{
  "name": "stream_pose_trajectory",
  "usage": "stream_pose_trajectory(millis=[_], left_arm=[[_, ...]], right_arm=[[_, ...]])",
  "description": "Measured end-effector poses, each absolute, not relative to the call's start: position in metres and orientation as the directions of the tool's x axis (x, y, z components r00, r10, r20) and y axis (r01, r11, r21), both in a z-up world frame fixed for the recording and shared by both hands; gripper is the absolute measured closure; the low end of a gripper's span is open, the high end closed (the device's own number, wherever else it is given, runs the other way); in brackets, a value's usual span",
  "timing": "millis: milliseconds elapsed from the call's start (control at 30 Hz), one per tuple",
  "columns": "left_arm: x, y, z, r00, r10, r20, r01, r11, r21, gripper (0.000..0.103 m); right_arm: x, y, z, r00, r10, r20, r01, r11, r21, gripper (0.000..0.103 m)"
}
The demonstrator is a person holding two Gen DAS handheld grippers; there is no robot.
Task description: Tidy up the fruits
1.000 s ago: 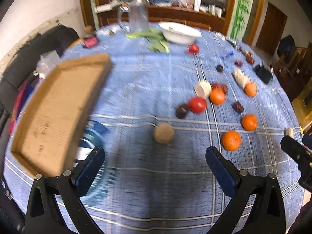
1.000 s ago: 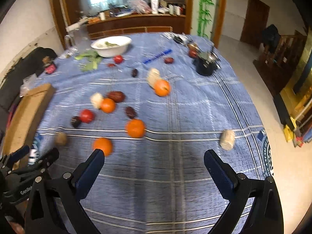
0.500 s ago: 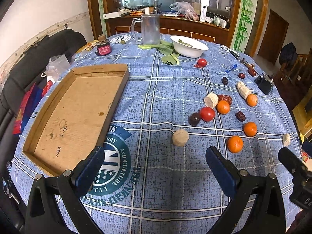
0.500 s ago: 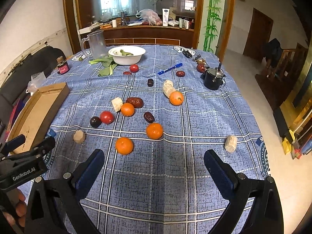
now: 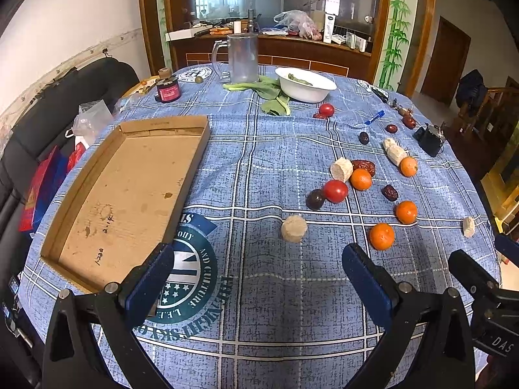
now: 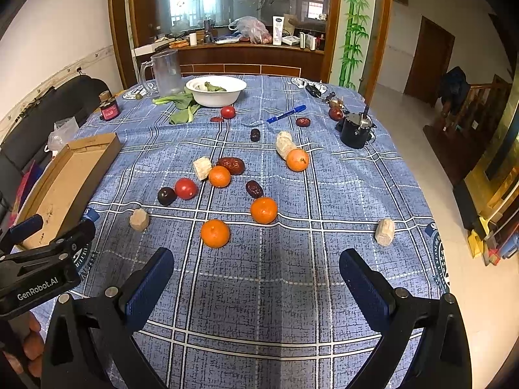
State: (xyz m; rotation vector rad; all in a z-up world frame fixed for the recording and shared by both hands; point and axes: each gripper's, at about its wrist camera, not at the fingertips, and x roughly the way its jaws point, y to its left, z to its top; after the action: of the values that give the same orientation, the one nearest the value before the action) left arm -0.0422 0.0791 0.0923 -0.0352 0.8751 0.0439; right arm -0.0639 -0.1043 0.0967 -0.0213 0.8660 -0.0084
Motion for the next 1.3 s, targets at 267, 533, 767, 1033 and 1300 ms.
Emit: stream_pose_trajectory(millis=[267, 533, 767, 1033, 1300], left_arm=[[-0.044, 0.084, 0.094, 0.645, 0.026, -0.764, -0.063, 0.998, -0.019, 0.000], [-0.044, 0.084, 0.094, 0.642, 0.028, -0.766, -0.067, 0.998, -0.019, 0.000], [-0.044, 0.086, 0.093, 0.640, 0.037, -0.767, -0.079, 0.997, -0.017, 0.000], [-0.036, 0.089, 0.086, 0.625, 0.071, -0.777, -0.106, 0.994, 0.005, 0.000], [-0.032, 0.082, 0.075, 0.609, 0.074, -0.790, -0.072, 0.997, 0.038, 0.000]], right_arm=[[-0.066, -0.104, 0.098, 0.647, -0.022, -0.762, 0.010, 1.000, -0.020, 0.000], [-0.068, -0.106, 0.098, 0.645, -0.026, -0.763, 0.015, 1.000, -0.021, 0.000], [-0.067, -0.109, 0.097, 0.644, -0.022, -0.765, 0.016, 1.000, -0.016, 0.000], [-0.062, -0.119, 0.092, 0.638, -0.052, -0.768, 0.026, 0.999, -0.046, 0.000], [-0.040, -0.144, 0.077, 0.614, 0.024, -0.789, -0.007, 1.000, 0.025, 0.001]])
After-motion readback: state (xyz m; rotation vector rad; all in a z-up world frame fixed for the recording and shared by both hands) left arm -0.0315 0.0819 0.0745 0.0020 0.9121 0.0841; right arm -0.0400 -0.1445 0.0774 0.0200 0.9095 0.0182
